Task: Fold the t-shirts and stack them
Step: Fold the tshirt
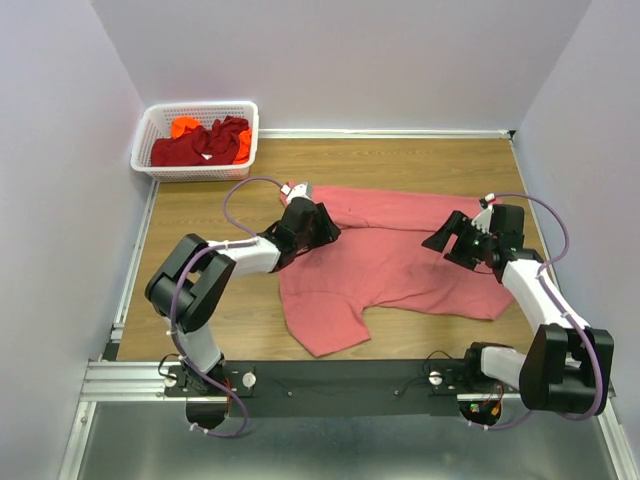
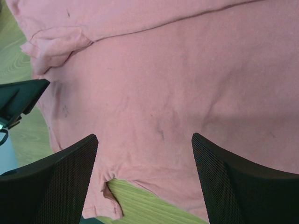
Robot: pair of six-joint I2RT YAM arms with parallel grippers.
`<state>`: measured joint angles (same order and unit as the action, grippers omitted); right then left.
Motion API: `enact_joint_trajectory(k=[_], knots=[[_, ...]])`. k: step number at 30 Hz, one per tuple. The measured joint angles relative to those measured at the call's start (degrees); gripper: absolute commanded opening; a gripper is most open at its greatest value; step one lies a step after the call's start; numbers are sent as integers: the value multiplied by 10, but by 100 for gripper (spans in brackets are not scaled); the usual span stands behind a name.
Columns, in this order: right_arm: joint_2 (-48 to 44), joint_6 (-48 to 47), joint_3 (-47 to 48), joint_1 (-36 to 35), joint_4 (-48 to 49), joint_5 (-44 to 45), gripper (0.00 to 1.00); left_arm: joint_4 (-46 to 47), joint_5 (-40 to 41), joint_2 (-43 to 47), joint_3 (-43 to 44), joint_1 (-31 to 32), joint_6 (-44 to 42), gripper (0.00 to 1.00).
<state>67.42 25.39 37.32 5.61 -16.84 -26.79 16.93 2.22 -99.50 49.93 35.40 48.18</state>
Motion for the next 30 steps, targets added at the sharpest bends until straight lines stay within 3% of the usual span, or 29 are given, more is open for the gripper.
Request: enact_joint_trajectory(k=[30], knots=[[-15,-22,0,0,-28,-8,89,57,35,-85,29,-10,74,49]])
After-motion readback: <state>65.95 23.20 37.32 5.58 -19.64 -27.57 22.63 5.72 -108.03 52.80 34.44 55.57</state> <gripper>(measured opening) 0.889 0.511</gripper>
